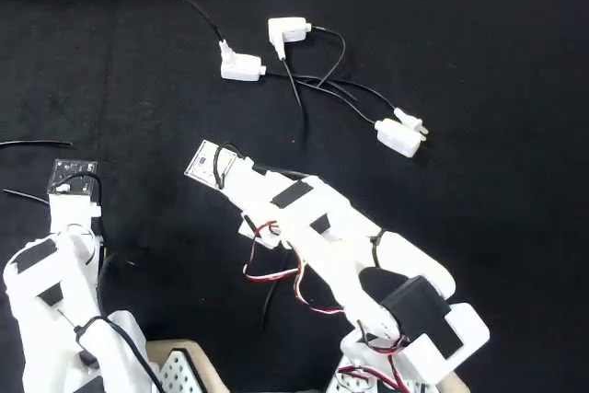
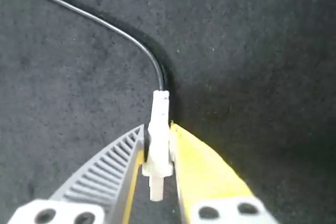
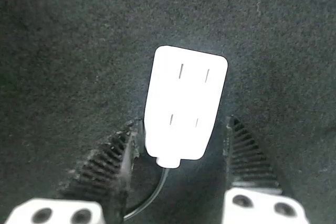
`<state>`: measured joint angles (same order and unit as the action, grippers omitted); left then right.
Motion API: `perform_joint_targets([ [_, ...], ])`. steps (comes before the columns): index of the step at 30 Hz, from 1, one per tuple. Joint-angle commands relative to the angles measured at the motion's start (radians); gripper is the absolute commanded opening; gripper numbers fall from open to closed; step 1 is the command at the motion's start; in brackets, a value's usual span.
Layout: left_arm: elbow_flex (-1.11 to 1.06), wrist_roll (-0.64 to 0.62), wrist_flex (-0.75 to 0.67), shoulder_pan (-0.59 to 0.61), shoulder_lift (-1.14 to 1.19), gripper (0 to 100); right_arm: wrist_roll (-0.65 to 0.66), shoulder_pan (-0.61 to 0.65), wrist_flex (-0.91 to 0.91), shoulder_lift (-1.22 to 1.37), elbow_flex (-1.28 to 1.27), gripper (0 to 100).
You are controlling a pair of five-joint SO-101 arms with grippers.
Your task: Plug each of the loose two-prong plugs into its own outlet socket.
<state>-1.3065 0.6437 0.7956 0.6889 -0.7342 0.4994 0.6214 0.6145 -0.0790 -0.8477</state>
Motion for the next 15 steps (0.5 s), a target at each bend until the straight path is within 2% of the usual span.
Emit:
perform_joint_targets([
  [1, 0.005, 0.009, 0.005, -0.013, 0.002, 3, 0.006, 0.006, -0.009, -0.047, 0.002, 24.3],
  [9, 0.073, 0.002, 0.011, -0.087, -0.012, 3, 0.006, 0.021, -0.009, -0.047, 0.002, 24.2],
  [15, 0.223, -0.255, 0.011, -0.099, -0.014, 3, 0.006, 0.021, -0.009, -0.047, 0.002, 24.1],
])
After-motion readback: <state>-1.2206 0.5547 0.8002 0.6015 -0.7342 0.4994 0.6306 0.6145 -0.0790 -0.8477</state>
